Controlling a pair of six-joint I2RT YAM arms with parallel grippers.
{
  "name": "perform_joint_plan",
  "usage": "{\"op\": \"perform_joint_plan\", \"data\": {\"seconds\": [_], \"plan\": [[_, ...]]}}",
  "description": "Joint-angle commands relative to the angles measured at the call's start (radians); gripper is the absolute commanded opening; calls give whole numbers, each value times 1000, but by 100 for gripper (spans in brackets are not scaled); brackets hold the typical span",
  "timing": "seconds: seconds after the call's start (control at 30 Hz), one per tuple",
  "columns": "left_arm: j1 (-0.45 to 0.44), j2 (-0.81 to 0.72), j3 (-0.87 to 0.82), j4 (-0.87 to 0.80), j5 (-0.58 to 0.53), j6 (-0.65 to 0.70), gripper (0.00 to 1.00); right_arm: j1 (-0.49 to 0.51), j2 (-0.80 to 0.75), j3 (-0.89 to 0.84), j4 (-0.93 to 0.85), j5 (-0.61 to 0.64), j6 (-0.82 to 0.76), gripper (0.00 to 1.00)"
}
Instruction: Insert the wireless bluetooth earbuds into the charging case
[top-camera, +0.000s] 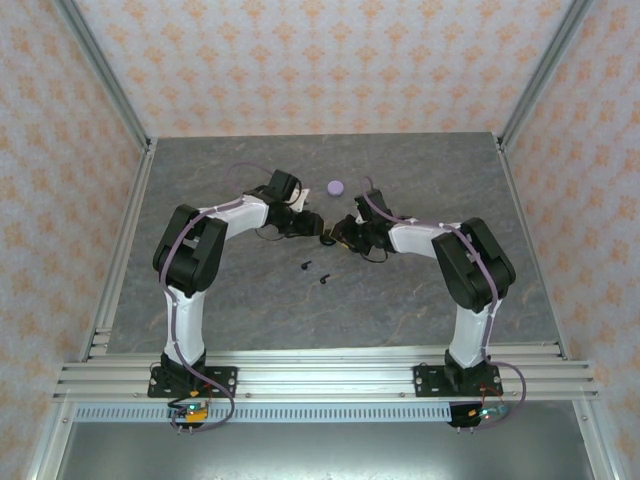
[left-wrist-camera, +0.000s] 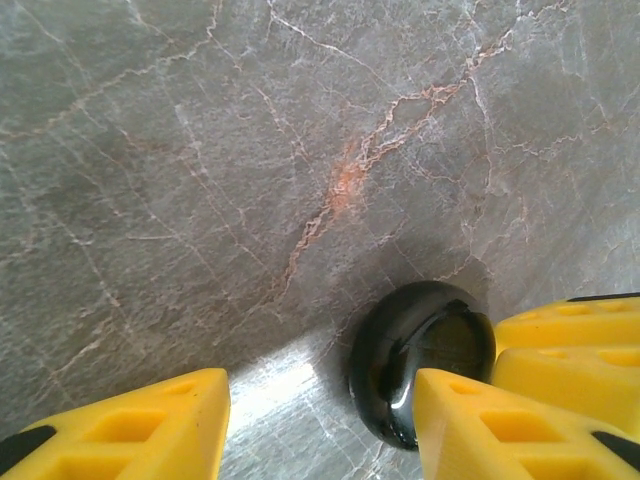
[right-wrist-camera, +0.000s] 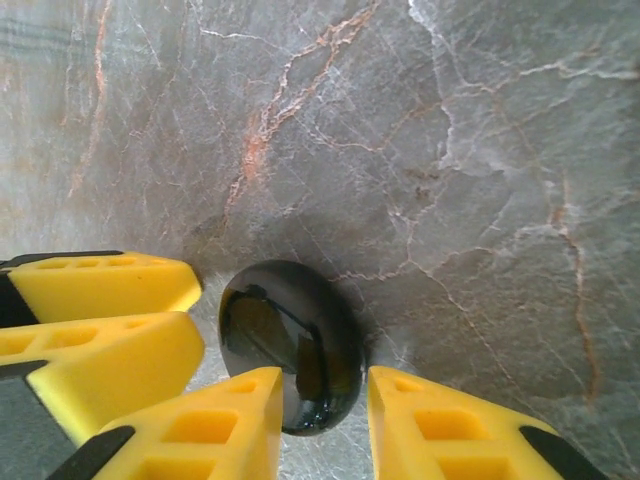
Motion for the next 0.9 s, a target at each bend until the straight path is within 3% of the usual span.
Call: {"op": "perform_joint_plan", "data": {"seconds": [0.0, 0.53, 0.87], "plan": [[1, 21, 19, 42, 44, -25, 51, -9, 14, 7, 37, -9, 10, 29], [2, 40, -3, 72, 145, -45, 51, -17, 45, 4, 26, -6, 2, 18], [1, 72, 2, 112, 195, -76, 41, -17, 45, 7, -11, 8, -24, 16]]}}
